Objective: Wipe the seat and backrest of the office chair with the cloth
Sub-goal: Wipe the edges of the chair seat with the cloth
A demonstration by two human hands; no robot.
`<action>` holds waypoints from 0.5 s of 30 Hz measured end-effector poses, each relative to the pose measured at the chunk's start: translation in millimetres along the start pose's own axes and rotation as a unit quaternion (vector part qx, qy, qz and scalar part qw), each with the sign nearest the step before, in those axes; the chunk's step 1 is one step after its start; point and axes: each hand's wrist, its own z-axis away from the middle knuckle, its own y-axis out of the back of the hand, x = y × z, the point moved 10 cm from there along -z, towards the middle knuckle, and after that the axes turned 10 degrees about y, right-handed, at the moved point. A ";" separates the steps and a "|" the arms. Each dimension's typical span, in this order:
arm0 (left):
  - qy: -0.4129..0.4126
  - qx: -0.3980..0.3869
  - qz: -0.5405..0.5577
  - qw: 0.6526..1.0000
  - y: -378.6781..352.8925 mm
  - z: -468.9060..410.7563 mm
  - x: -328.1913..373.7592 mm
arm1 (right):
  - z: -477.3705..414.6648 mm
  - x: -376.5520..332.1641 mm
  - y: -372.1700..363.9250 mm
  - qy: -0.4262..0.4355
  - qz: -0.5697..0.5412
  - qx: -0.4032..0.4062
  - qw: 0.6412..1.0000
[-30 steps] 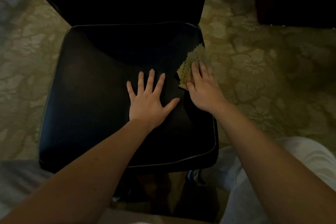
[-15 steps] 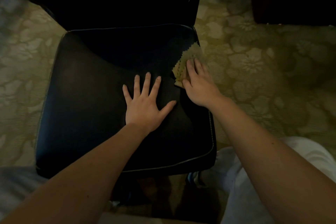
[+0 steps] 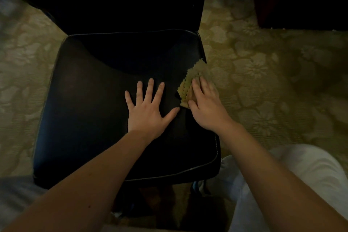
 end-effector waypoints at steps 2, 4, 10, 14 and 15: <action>0.002 0.002 -0.001 1.000 1.1 -0.4 0.6 | -11.3 1.0 5.2 0.004 -0.003 -0.002 1.000; 0.002 0.001 -0.001 1.000 0.4 -0.7 1.1 | -20.9 2.8 8.5 0.000 -0.005 0.000 1.000; 0.002 0.000 -0.005 1.000 -0.2 -2.0 0.0 | -11.1 1.9 2.8 -0.006 -0.010 0.012 1.000; -0.001 0.001 -0.003 1.000 -0.2 -1.2 -1.2 | 12.9 -1.9 -8.0 -0.009 -0.008 0.014 1.000; -0.003 0.000 -0.003 1.000 -0.7 -0.9 -1.3 | 15.2 -2.4 -9.7 -0.013 -0.005 0.013 1.000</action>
